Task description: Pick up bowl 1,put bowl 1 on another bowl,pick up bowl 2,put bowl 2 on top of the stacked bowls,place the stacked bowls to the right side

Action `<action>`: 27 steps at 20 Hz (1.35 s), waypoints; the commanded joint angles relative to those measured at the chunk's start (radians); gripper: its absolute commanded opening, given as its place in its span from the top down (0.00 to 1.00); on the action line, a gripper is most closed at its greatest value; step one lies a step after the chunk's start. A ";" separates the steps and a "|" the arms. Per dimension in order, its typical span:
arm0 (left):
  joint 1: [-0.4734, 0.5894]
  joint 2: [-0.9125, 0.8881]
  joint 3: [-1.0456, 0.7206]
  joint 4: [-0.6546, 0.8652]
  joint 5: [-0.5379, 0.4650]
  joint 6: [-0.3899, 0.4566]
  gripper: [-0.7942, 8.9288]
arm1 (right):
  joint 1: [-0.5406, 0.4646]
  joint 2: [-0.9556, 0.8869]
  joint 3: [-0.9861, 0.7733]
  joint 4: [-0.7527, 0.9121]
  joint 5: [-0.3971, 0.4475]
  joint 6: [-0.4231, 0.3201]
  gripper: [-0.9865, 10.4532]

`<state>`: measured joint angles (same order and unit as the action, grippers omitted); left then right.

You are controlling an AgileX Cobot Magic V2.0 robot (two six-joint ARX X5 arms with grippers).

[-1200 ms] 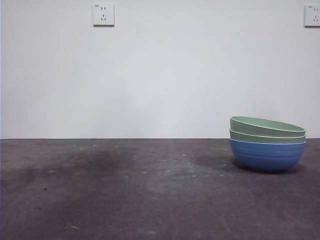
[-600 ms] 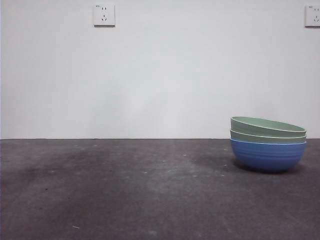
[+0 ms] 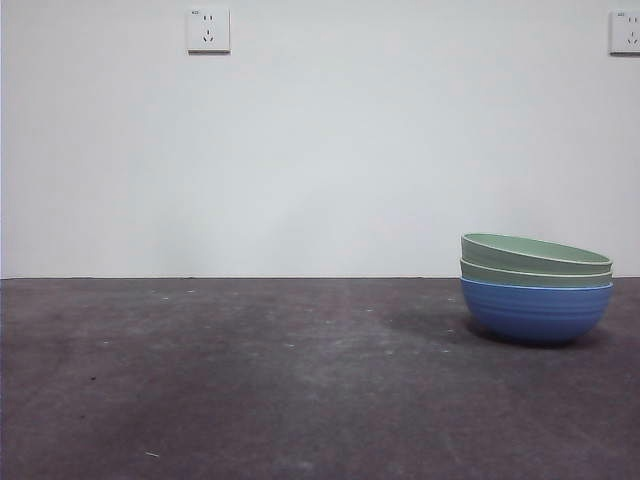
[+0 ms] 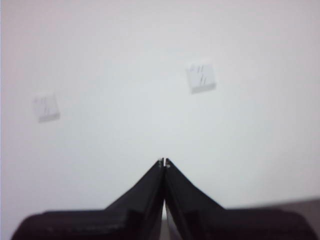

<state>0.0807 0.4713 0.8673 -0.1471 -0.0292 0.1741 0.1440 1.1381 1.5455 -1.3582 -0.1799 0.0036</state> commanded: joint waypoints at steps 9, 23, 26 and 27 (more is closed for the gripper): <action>0.032 -0.387 -0.708 0.079 0.005 -0.102 0.92 | 0.000 0.000 -0.005 -0.014 0.003 0.006 0.91; 0.032 -0.469 -0.855 -0.056 0.006 -0.283 0.92 | 0.000 0.000 -0.005 -0.014 0.003 0.006 0.91; 0.032 -0.469 -0.855 -0.056 0.006 -0.283 0.92 | 0.000 0.000 -0.005 -0.014 0.003 0.005 0.91; 0.032 -0.469 -0.855 -0.056 0.006 -0.283 0.92 | 0.000 0.000 -0.005 -0.014 0.003 0.006 0.91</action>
<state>0.1097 0.0051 0.0204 -0.1936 -0.0231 -0.0994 0.1440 1.1381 1.5455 -1.3582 -0.1799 0.0036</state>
